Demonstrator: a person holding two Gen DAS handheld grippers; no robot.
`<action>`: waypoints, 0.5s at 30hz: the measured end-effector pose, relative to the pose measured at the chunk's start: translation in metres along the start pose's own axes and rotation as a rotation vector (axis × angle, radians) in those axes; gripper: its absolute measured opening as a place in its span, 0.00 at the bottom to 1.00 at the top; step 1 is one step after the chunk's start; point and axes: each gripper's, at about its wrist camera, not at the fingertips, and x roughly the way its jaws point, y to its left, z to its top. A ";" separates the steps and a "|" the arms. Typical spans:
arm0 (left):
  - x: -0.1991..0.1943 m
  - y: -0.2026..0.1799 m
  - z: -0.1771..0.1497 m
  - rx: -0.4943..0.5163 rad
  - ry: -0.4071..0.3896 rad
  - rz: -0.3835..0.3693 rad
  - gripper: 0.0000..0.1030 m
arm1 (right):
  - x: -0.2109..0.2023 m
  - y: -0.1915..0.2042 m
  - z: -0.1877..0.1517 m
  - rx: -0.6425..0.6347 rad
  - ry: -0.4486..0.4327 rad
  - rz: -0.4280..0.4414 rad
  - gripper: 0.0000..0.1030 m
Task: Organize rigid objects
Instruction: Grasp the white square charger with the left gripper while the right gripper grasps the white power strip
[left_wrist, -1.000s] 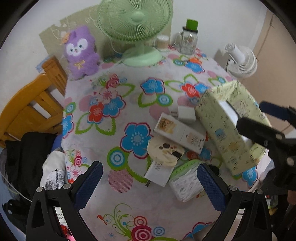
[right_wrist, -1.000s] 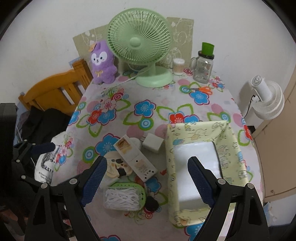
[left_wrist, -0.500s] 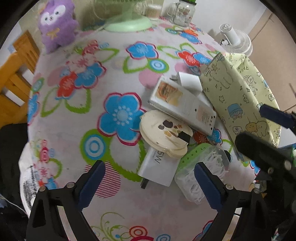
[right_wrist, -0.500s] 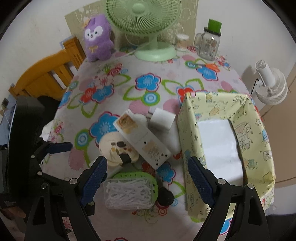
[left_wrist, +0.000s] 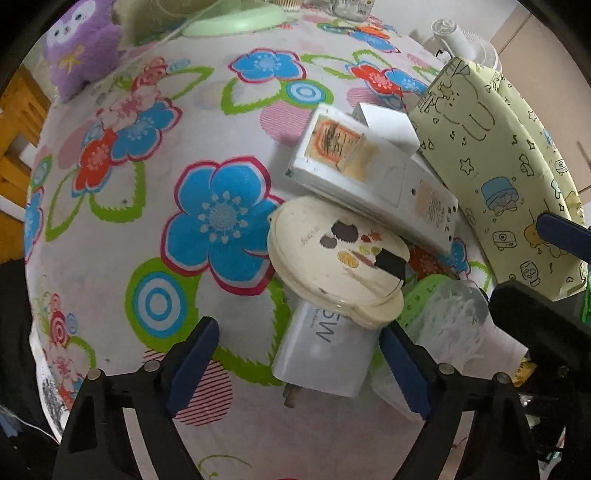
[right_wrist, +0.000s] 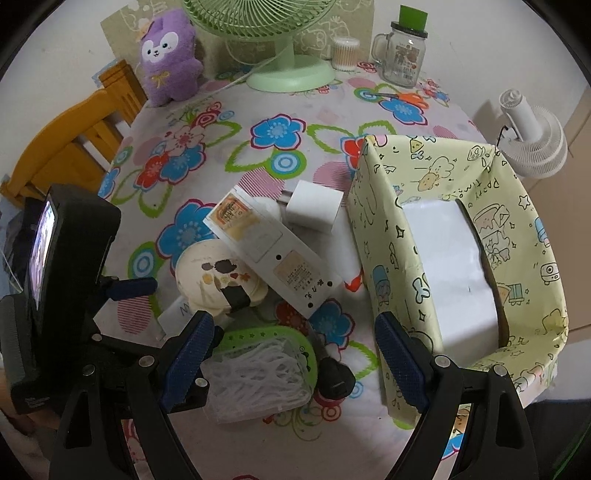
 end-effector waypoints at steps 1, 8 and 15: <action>0.001 0.000 0.000 0.002 -0.005 -0.001 0.85 | 0.001 0.001 0.000 0.000 0.002 -0.001 0.88; -0.004 -0.003 -0.007 0.046 -0.051 0.001 0.48 | 0.012 0.011 0.010 -0.034 0.013 0.000 0.88; -0.007 0.011 -0.012 0.008 -0.038 0.000 0.48 | 0.025 0.026 0.025 -0.080 0.016 0.020 0.88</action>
